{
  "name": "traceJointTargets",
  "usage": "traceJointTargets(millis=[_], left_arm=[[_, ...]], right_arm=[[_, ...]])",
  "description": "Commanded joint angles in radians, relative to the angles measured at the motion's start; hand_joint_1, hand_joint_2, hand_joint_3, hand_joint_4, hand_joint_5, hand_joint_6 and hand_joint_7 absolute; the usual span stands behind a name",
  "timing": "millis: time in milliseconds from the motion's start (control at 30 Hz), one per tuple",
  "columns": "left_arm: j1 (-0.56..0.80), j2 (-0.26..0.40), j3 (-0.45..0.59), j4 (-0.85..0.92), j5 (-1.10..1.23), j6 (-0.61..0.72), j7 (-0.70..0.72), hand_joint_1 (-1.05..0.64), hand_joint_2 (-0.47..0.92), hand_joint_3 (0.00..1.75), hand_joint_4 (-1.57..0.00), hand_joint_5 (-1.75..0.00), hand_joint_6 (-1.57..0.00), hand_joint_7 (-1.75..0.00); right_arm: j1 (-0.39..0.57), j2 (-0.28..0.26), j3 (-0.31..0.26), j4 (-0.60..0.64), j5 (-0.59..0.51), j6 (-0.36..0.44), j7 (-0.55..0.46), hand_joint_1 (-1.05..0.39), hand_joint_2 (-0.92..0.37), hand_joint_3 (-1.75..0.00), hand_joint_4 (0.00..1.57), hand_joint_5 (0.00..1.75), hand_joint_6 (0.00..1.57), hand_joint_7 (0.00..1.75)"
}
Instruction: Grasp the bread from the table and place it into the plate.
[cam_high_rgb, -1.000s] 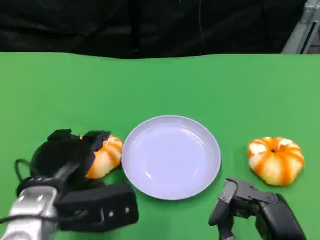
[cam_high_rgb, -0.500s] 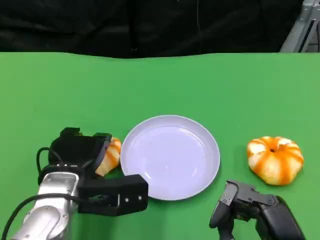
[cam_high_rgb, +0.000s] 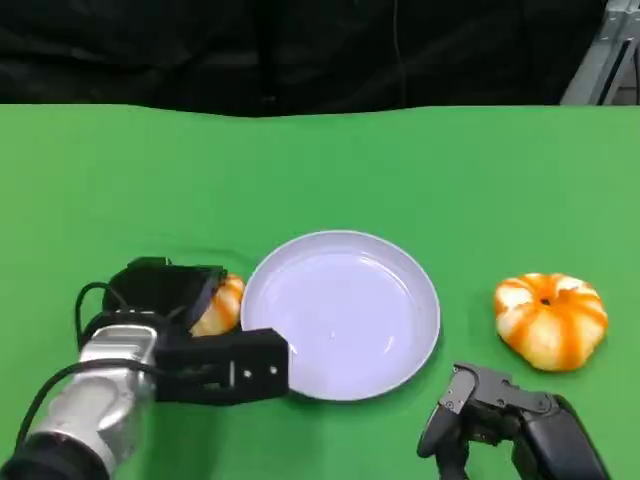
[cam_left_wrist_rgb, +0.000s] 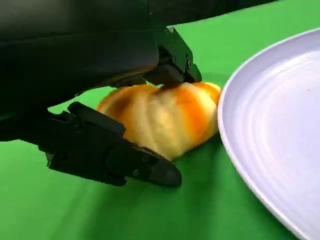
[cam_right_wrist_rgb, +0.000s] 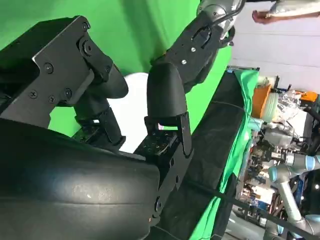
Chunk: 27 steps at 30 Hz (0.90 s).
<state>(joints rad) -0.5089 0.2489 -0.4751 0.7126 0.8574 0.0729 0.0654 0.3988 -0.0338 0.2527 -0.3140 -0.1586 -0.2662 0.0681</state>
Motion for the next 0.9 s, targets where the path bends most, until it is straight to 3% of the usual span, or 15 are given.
traceJointTargets(millis=[33, 67, 100, 133, 167, 200, 300, 333, 400, 633, 733, 900], left_arm=[[-0.003, 0.008, 0.004, 0.124, -0.042, -0.115, 0.171, -0.22, 0.92, 0.07, -0.95, -0.43, -1.04, -0.10], [-0.003, 0.009, 0.000, 0.135, -0.040, -0.131, 0.219, -0.27, 0.86, 0.03, -0.90, -1.17, -1.15, -0.11], [-0.005, 0.010, -0.003, 0.146, -0.039, -0.144, 0.256, -0.29, 0.84, 0.02, -0.87, -1.44, -1.19, -0.11], [-0.006, 0.012, -0.005, 0.143, -0.033, -0.140, 0.289, -0.31, 0.83, 0.01, -0.85, -1.58, -1.21, -0.10], [-0.009, 0.014, -0.008, 0.143, -0.030, -0.135, 0.306, -0.29, 0.86, 0.01, -0.86, -1.66, -1.14, -0.38], [-0.010, 0.015, -0.011, 0.143, -0.028, -0.131, 0.319, -0.28, 0.87, 0.01, -0.87, -1.71, -0.93, -0.86], [-0.007, 0.023, -0.011, 0.122, -0.028, -0.133, 0.358, -0.25, 0.89, 0.07, -0.87, -1.74, -0.76, -1.28], [0.000, 0.032, -0.006, 0.094, -0.024, -0.133, 0.387, -0.22, 0.81, 0.36, -0.88, -1.74, -0.68, -1.51], [0.009, 0.041, 0.000, 0.062, -0.020, -0.133, 0.434, -0.18, 0.63, 0.65, -0.88, -1.75, -0.62, -1.70], [0.024, 0.075, 0.024, -0.020, -0.021, -0.127, 0.510, -0.17, 0.56, 0.82, -0.90, -1.75, -0.66, -1.75], [0.027, 0.087, 0.038, -0.063, -0.024, -0.134, 0.531, -0.21, 0.50, 0.99, -0.92, -1.75, -0.68, -1.75], [0.029, 0.089, 0.045, -0.089, -0.016, -0.128, 0.538, -0.22, 0.48, 0.98, -0.94, -1.75, -0.72, -1.75]], right_arm=[[0.011, -0.005, -0.002, -0.023, 0.013, 0.003, -0.002, 0.11, -0.36, -1.36, 0.88, 1.63, 0.77, 1.38], [0.012, -0.005, -0.002, -0.025, 0.011, 0.004, -0.002, 0.12, -0.37, -1.36, 0.87, 1.63, 0.77, 1.38], [0.012, -0.005, -0.002, -0.026, 0.010, 0.005, -0.002, 0.12, -0.37, -1.35, 0.87, 1.63, 0.77, 1.37], [0.011, -0.005, -0.003, -0.024, 0.011, 0.006, -0.001, 0.12, -0.37, -1.35, 0.87, 1.63, 0.77, 1.37], [0.010, -0.005, -0.003, -0.023, 0.012, 0.007, -0.001, 0.12, -0.37, -1.34, 0.87, 1.63, 0.77, 1.37], [0.010, -0.005, -0.004, -0.022, 0.013, 0.007, 0.000, 0.11, -0.37, -1.34, 0.88, 1.63, 0.77, 1.37], [0.007, -0.006, -0.006, -0.018, 0.014, 0.005, 0.000, 0.11, -0.38, -1.33, 0.88, 1.63, 0.77, 1.37], [0.003, -0.007, -0.008, -0.013, 0.011, -0.001, -0.002, 0.11, -0.38, -1.33, 0.88, 1.63, 0.77, 1.37], [-0.002, -0.009, -0.010, -0.006, 0.009, -0.009, -0.003, 0.11, -0.38, -1.33, 0.89, 1.64, 0.78, 1.38], [-0.009, -0.002, -0.005, 0.001, 0.006, 0.001, -0.006, 0.12, -0.37, -1.34, 0.88, 1.64, 0.78, 1.39], [-0.015, 0.000, -0.004, 0.007, 0.006, 0.005, -0.006, 0.12, -0.36, -1.37, 0.88, 1.64, 0.77, 1.39], [-0.020, 0.001, -0.004, 0.015, 0.009, 0.004, -0.005, 0.11, -0.35, -1.39, 0.88, 1.65, 0.77, 1.39]])
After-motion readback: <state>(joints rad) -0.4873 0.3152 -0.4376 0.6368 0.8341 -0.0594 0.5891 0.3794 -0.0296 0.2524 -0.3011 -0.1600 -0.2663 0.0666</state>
